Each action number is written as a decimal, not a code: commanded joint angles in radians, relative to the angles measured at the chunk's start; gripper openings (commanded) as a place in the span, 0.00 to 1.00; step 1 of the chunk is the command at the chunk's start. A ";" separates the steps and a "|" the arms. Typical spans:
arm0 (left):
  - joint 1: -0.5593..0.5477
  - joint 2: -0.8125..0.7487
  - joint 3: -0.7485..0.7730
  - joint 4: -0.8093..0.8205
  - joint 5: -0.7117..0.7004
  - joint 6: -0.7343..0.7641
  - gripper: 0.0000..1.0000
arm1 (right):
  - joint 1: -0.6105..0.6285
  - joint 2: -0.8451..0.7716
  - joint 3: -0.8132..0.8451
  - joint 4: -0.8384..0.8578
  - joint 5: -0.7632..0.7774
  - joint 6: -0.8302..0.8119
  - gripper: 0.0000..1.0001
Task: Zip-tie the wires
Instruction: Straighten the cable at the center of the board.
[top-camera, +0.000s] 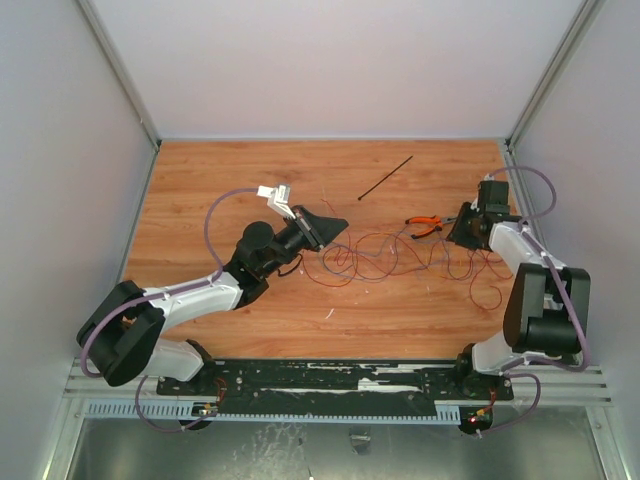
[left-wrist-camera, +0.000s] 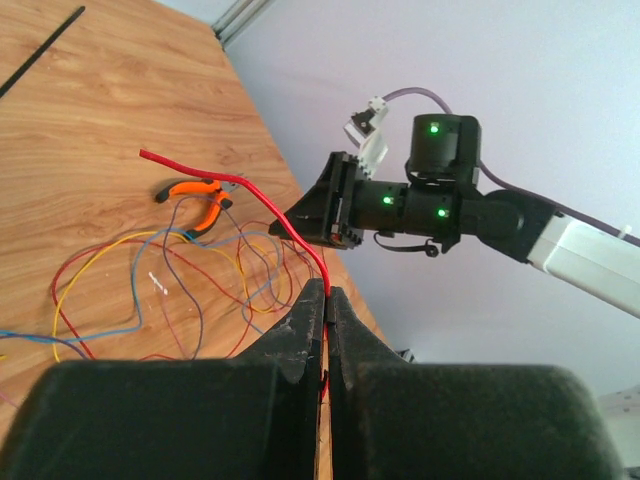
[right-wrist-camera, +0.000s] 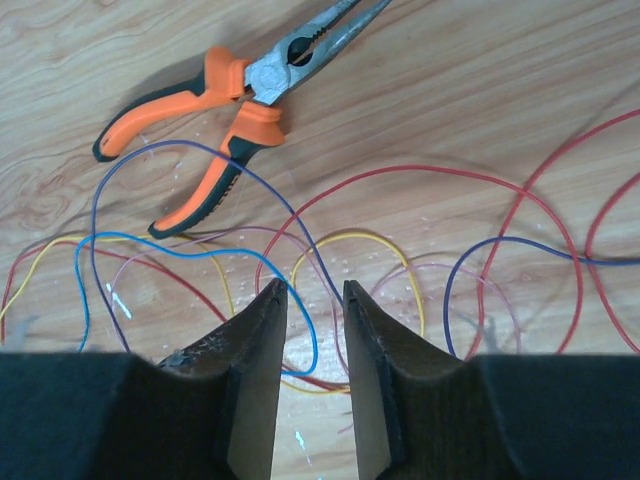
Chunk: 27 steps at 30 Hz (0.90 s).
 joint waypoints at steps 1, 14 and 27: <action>0.002 -0.024 -0.009 0.022 0.001 0.008 0.00 | -0.018 0.056 0.023 0.083 -0.021 0.059 0.31; 0.002 -0.038 -0.011 0.012 -0.003 0.021 0.00 | -0.020 0.140 0.008 0.150 -0.018 0.113 0.35; 0.002 -0.030 0.003 0.007 -0.004 0.027 0.00 | -0.023 0.177 0.019 0.153 0.003 0.109 0.36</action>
